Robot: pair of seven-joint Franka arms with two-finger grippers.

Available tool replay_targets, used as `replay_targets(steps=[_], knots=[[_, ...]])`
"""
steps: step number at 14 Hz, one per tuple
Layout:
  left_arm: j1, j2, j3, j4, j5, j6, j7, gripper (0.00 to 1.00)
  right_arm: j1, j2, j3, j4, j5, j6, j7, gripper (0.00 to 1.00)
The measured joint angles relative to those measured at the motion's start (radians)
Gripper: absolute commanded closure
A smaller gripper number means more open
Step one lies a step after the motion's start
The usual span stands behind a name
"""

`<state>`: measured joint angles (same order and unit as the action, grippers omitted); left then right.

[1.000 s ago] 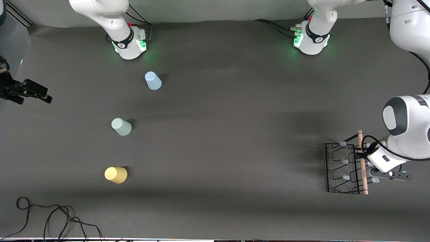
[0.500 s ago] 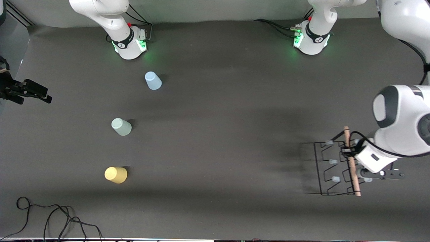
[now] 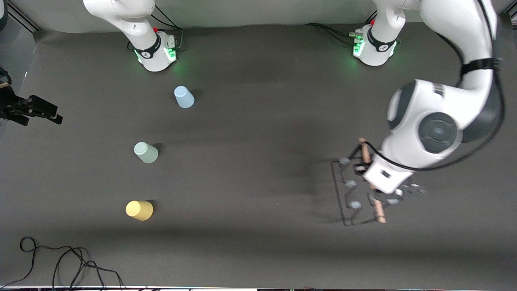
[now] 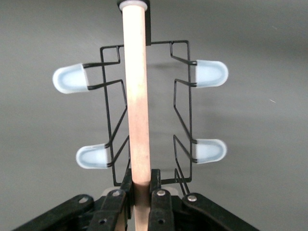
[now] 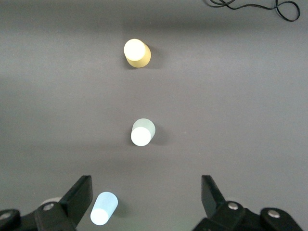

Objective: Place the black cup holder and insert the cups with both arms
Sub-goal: 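Lift and carry the rack with the left gripper to the table middle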

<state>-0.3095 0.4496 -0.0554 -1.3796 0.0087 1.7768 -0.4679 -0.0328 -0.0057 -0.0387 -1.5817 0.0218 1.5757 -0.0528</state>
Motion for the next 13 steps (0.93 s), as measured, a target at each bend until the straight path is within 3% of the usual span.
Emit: replay_targets(steps=[5,9,13], knots=[[-0.13,0.006,-0.124,0.003,-0.005,-0.005,-0.297,1.0,0.0,0.0,0.0,0.0,0.0,0.0,0.0,0.0],[-0.333,0.059,-0.139,0.002,-0.005,0.115,-0.448,1.0,0.0,0.0,-0.001,0.0,0.0,0.009,0.0,0.0],[-0.432,0.12,-0.14,0.006,-0.006,0.219,-0.451,1.0,0.0,0.001,-0.001,-0.001,0.0,0.011,0.0,0.0]])
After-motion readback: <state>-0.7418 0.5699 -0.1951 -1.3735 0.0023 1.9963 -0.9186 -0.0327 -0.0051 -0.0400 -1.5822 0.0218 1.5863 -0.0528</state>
